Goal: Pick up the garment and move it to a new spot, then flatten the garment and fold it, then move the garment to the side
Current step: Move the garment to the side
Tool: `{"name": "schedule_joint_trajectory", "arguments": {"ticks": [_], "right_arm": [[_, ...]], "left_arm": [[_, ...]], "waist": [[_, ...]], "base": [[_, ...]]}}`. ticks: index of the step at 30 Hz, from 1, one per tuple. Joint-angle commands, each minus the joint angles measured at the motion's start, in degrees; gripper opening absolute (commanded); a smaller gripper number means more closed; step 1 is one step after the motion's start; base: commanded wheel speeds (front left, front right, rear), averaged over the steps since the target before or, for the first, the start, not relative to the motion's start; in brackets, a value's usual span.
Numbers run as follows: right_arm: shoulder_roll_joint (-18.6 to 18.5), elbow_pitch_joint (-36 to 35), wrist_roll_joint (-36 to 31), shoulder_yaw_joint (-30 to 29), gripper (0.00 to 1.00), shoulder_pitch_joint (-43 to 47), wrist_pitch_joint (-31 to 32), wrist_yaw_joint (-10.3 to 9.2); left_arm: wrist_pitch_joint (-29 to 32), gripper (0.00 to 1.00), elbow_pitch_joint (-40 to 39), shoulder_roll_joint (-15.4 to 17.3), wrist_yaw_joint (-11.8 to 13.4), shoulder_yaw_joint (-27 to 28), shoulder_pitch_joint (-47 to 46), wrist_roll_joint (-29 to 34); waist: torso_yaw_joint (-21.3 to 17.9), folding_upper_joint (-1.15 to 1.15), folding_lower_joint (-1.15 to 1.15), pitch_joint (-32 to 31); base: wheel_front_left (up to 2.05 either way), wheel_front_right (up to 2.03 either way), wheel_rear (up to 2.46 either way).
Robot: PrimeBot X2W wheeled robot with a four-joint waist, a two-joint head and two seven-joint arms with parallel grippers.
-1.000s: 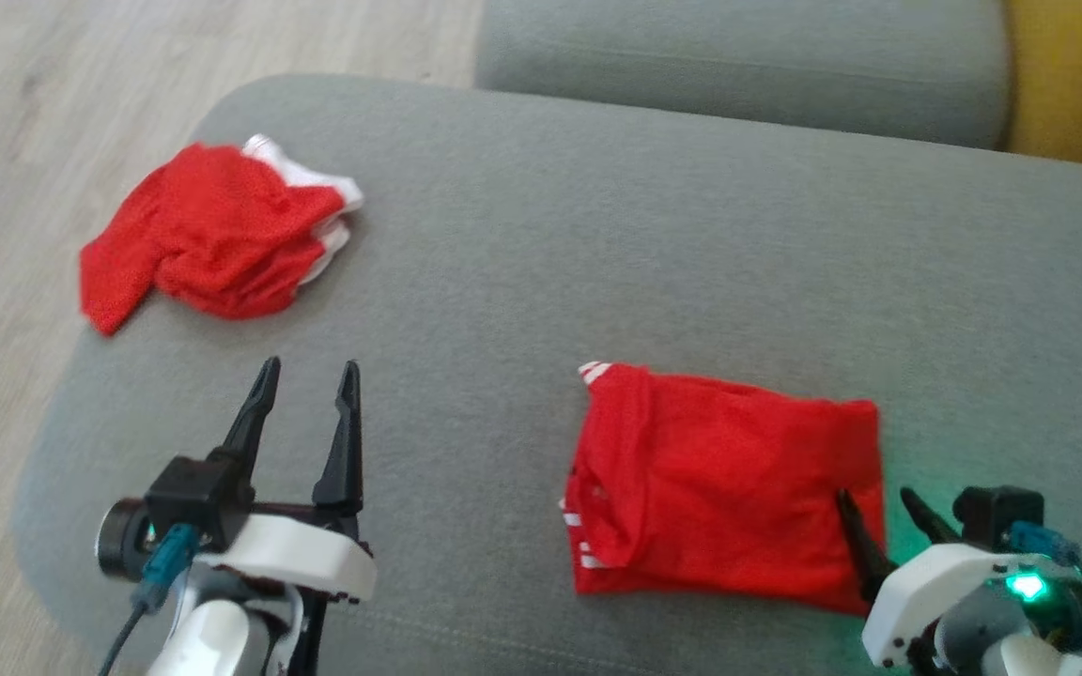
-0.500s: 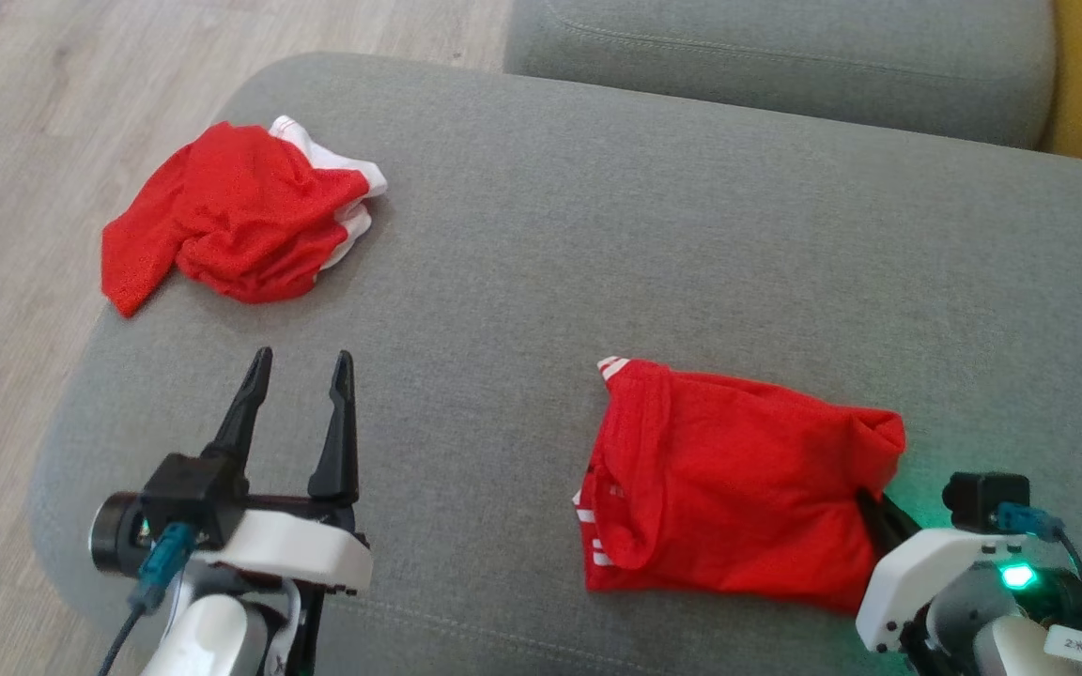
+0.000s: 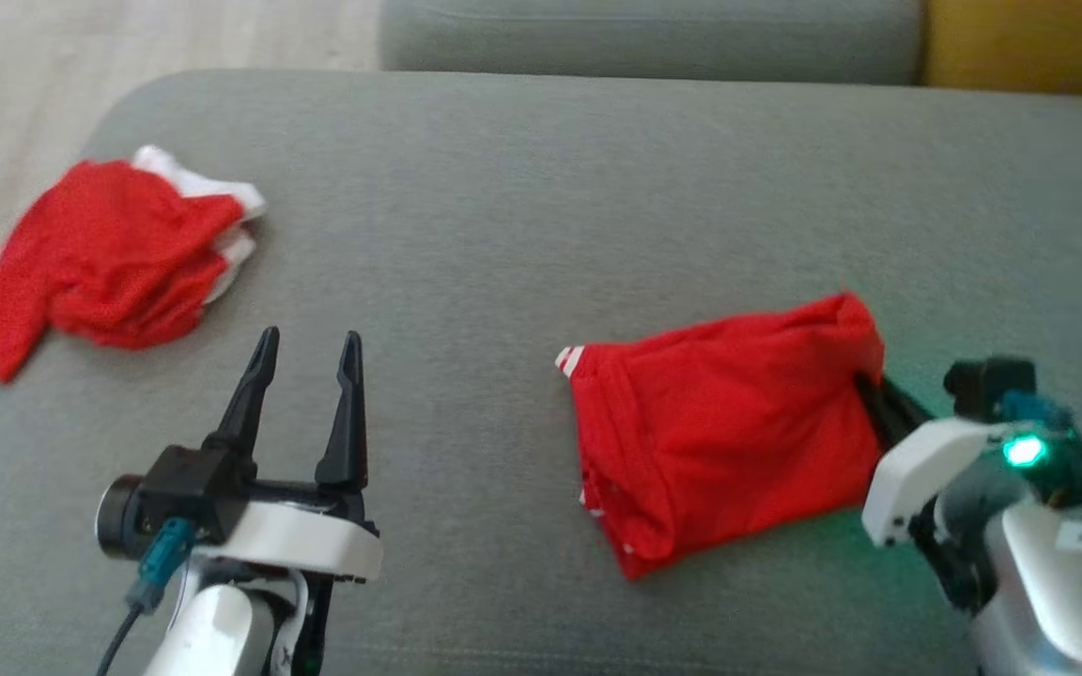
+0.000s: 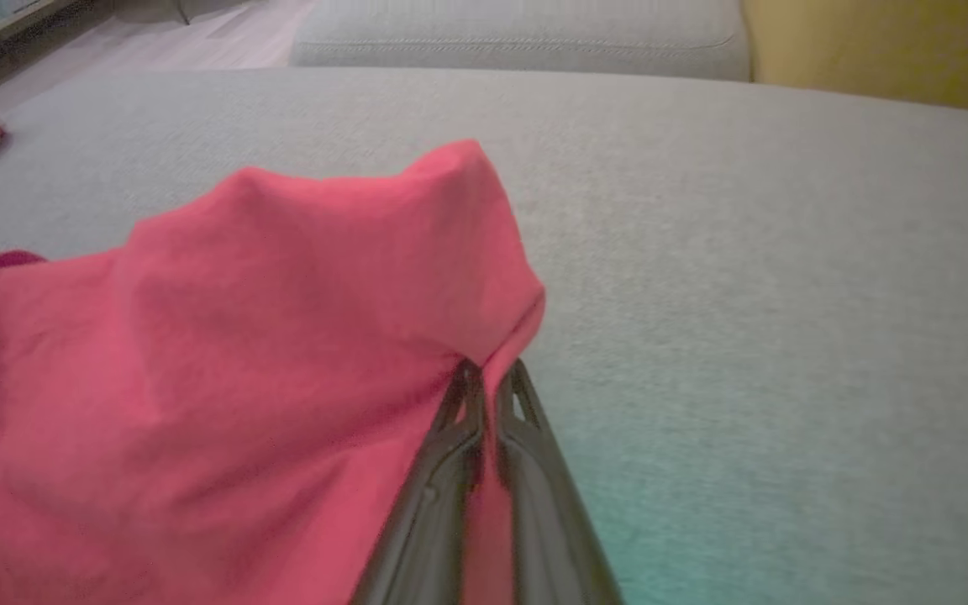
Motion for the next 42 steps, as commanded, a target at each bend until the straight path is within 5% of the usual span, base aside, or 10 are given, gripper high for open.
{"name": "schedule_joint_trajectory", "arguments": {"ticks": [1, 13, 28, 42], "right_arm": [[-1.2, -1.7, 0.6, 1.4, 0.00, -3.1, -0.6, -0.04], [-5.1, 3.2, 2.9, -0.5, 0.00, -13.9, -4.6, -0.04], [-16.7, 17.5, 1.4, -9.2, 0.00, -28.3, -9.8, -0.04], [-16.2, 28.9, -4.6, -14.0, 0.00, -37.9, -14.9, -0.04]], "left_arm": [[-0.7, 1.00, -2.2, 0.1, -0.4, 2.6, -3.7, 1.0], [-0.7, 1.00, -2.5, -0.4, -3.3, 2.9, -8.6, 3.4], [-0.7, 1.00, -1.4, 0.1, -6.1, 0.7, -14.9, 5.5], [0.5, 1.00, -2.1, 1.5, -7.4, -0.6, -20.2, 6.8]], "waist": [[-4.0, 0.00, 0.00, 1.9], [-15.2, 0.00, 0.00, 8.6], [-17.5, 0.00, 0.00, 16.1], [-19.3, 0.00, 0.00, 23.0]], "base": [[0.00, 0.00, 0.00], [0.00, 0.00, 0.00], [0.00, 0.00, 0.00], [0.00, 0.00, 0.00]]}}
